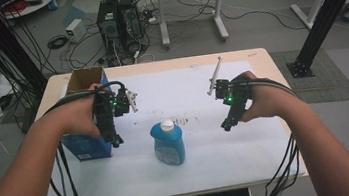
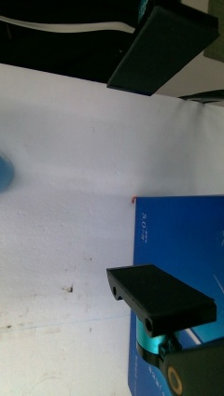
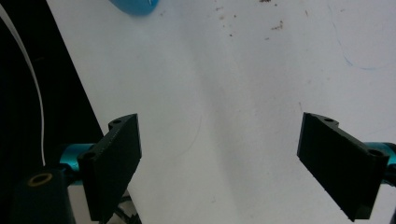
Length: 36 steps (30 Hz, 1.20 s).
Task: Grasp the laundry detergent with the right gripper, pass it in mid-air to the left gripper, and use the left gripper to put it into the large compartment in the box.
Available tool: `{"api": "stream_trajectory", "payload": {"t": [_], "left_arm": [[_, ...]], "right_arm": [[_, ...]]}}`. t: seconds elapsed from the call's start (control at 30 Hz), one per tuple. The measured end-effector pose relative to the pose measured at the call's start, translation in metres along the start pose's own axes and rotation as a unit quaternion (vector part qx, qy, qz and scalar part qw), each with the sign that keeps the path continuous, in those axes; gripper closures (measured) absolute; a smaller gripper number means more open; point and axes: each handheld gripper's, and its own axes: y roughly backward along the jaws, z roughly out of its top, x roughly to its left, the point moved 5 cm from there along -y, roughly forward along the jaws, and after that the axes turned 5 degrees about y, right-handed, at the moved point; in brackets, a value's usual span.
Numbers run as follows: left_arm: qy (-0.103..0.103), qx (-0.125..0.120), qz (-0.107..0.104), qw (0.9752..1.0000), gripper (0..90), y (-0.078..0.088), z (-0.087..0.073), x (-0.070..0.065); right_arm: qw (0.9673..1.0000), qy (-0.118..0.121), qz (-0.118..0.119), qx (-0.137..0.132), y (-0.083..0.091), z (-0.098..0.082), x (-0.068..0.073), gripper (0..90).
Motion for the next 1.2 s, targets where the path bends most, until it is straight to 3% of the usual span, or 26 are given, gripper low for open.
{"api": "stream_trajectory", "payload": {"t": [0.13, 0.27, 0.53, 1.03, 1.2], "left_arm": [[-0.001, -0.003, 0.0, 1.0, 9.1, -0.002, 0.0, -0.001], [-0.002, -0.005, -0.001, 1.0, 9.1, -0.003, -0.001, -0.001], [-0.005, -0.007, -0.003, 1.0, 9.1, -0.005, 0.0, -0.003], [-0.009, -0.013, -0.002, 0.9999, 9.1, -0.004, -0.002, -0.005], [-0.009, -0.015, -0.003, 0.9998, 9.1, -0.005, -0.002, -0.006]], "right_arm": [[0.9995, -0.001, 0.006, -0.033, -0.003, -0.003, 0.009, 12.9], [0.9991, 0.001, 0.008, -0.041, -0.007, -0.005, 0.013, 12.9], [0.995, -0.002, 0.027, -0.096, -0.026, -0.008, 0.031, 12.9], [0.9895, 0.002, 0.042, -0.138, -0.057, 0.004, 0.048, 12.9], [0.9852, 0.005, 0.05, -0.164, -0.067, 0.013, 0.052, 12.9]]}}
